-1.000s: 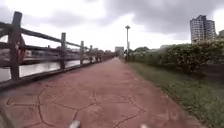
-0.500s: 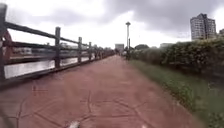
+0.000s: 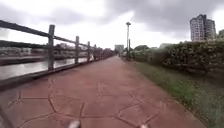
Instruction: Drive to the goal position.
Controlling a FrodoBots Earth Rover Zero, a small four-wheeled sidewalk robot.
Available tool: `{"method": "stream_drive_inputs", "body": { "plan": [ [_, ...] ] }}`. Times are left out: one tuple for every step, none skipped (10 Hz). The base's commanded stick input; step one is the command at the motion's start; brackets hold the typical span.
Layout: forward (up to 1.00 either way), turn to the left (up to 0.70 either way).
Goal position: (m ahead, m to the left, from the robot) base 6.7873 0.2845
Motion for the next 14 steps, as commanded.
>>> {"method": "stream_drive_inputs", "body": {
  "plan": [
    [0.70, 0.00],
    [0.70, 0.00],
    [0.70, 0.00],
    [0.70, 0.00],
    [0.70, 0.00],
    [0.70, 0.00],
    [0.70, 0.00],
    [0.70, 0.00],
    [0.70, 0.00],
    [0.70, 0.00],
    [0.70, 0.00],
    [0.70, 0.00],
    [0.70, 0.00],
    [0.70, 0.00]
  ]
}}
